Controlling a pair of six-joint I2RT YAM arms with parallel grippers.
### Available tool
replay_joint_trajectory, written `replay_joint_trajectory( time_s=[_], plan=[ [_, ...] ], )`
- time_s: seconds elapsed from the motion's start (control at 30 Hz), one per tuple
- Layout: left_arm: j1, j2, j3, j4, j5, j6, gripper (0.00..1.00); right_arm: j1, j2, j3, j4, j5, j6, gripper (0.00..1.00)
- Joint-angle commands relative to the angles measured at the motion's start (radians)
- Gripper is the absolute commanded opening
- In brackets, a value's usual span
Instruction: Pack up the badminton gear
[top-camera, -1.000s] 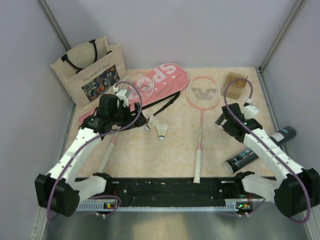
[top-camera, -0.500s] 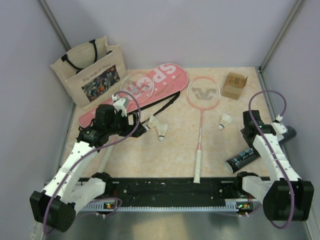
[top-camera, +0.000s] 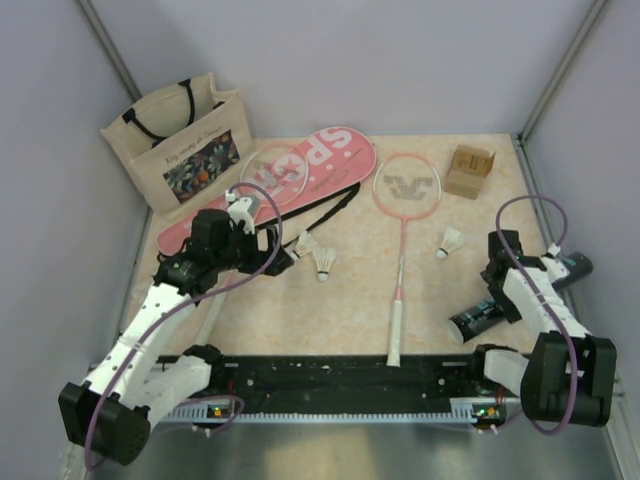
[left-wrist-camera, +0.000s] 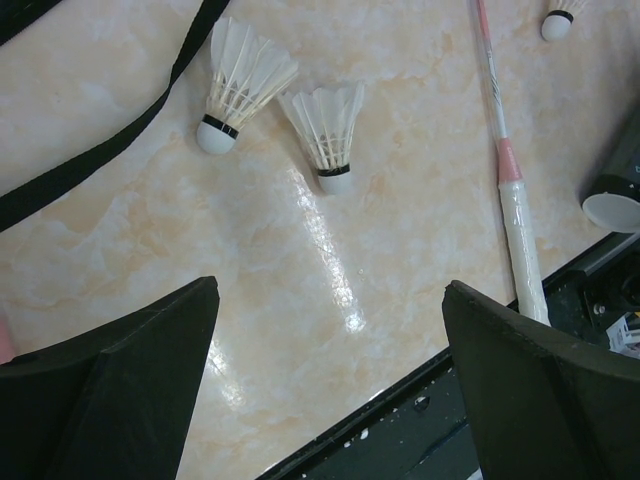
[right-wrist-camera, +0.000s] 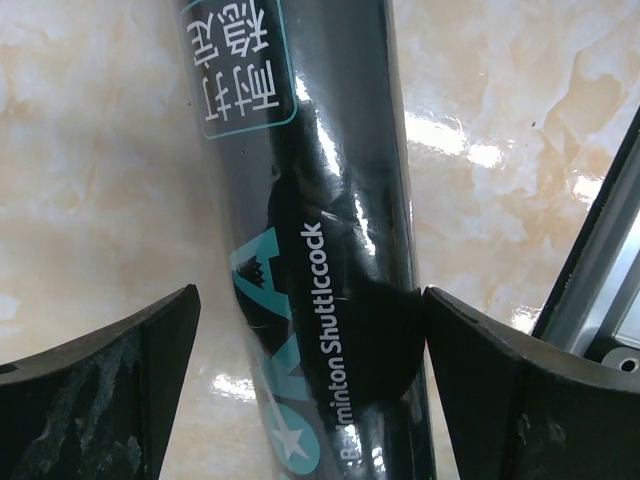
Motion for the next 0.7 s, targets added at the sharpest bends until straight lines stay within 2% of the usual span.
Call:
replay_joint_trajectory(
  time_s=[0.0,0.27,0.4,0.5,0.67],
  plan=[
    [-0.004,-0.026,-0.002,0.038,-0.009,0.015,0.98,-0.012,0.011,-0.016,0.071,-0.055,-0.001,0.88],
    [-0.004,-0.05,-0.005,0.058,0.02,-0.002,0.95,-0.012,-0.008,-0.016,0.068,-0.125,0.007,0.49],
    [-0.007,-0.044,0.014,0.087,0.071,-0.043,0.96,-0.012,-0.122,0.045,0.014,-0.162,-0.005,0.41],
    [-0.023,-0.038,0.013,0.166,0.087,-0.126,0.99,-0.012,-0.212,0.099,-0.006,-0.216,0.002,0.34],
    [-0.15,0.018,0.018,0.318,0.072,-0.217,0.99,0.014,-0.252,0.196,-0.038,-0.274,0.031,0.3]
  ],
)
